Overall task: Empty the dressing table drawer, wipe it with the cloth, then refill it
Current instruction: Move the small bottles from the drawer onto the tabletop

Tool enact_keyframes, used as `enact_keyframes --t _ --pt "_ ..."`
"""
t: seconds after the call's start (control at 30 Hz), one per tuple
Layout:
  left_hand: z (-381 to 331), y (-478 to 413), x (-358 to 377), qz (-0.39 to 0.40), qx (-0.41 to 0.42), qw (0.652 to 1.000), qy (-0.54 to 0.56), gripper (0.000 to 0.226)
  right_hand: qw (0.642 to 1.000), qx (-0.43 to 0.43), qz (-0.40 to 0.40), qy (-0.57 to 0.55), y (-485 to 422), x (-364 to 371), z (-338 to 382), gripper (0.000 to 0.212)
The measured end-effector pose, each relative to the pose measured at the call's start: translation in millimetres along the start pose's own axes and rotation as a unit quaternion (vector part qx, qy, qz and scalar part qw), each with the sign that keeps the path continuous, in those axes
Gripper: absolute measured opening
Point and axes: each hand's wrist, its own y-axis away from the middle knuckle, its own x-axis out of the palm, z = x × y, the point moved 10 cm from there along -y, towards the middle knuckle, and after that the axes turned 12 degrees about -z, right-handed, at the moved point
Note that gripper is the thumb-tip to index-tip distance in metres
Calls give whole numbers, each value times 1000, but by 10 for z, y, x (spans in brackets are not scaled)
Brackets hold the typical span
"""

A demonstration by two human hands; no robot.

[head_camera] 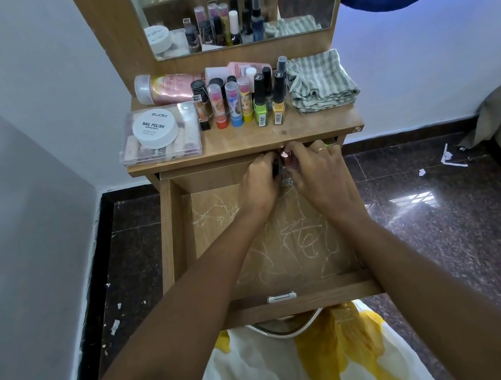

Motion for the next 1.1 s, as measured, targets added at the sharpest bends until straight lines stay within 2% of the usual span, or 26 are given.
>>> enact_keyframes --t 0.13,0.3,0.5,0.6,0.87,1.1 --pt "36 -1 32 19 -22 999 22 32 999 -10 43 -7 29 33 -27 32" --pt "44 -4 83 34 -27 998 41 34 999 -45 22 20 2 45 4 31" --pt "109 -14 -3 11 -47 997 63 30 999 -30 25 16 -20 48 -3 20" --pt "129 1 -61 10 -48 997 60 28 998 -15 56 -14 -1 68 -2 15" --pt "110 97 -320 12 -30 997 67 27 992 7 105 -72 67 -43 24 28" --pt "-5 134 -663 12 -31 995 97 22 989 21 93 -111 4 -196 20 37"
